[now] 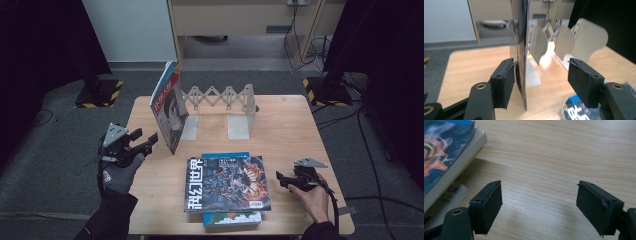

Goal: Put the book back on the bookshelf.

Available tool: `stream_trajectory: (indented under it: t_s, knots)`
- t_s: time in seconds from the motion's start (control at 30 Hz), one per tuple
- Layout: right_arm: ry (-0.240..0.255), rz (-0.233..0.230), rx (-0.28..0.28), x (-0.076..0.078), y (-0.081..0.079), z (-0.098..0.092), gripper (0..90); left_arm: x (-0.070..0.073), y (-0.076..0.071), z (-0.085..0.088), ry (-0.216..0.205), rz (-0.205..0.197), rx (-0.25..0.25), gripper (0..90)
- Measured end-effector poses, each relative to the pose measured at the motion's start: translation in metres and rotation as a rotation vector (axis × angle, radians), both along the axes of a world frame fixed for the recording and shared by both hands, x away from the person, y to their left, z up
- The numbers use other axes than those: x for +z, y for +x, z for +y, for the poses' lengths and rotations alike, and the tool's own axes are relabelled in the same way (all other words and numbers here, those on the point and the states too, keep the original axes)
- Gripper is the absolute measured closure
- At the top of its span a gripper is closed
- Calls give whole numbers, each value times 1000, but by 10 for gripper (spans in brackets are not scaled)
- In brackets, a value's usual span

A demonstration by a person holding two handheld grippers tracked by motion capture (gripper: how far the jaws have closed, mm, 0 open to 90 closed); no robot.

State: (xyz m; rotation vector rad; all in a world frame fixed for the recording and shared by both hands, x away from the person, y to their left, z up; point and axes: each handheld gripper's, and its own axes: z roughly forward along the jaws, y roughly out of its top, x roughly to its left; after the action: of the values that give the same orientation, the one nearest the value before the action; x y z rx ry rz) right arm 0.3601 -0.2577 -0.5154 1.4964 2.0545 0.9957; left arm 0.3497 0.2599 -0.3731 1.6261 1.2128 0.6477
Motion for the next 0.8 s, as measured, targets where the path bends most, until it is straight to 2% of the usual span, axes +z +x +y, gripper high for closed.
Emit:
stream_trajectory:
  t_s: [0.03, 0.3, 0.4, 0.8]
  knots:
    - [0, 0, 0, 0, 0, 0, 214, 0, 0, 0, 0, 0, 0, 371]
    - [44, -38, 22, 10, -5, 4, 235, -37, 0, -11, 22, 81, -34, 360]
    - [68, -53, 36, 15, -8, 7, 255, -48, 0, -16, 16, 111, -62, 355]
    - [107, -58, 95, 29, -14, 21, 265, -78, -1, -34, 49, 166, -117, 321]
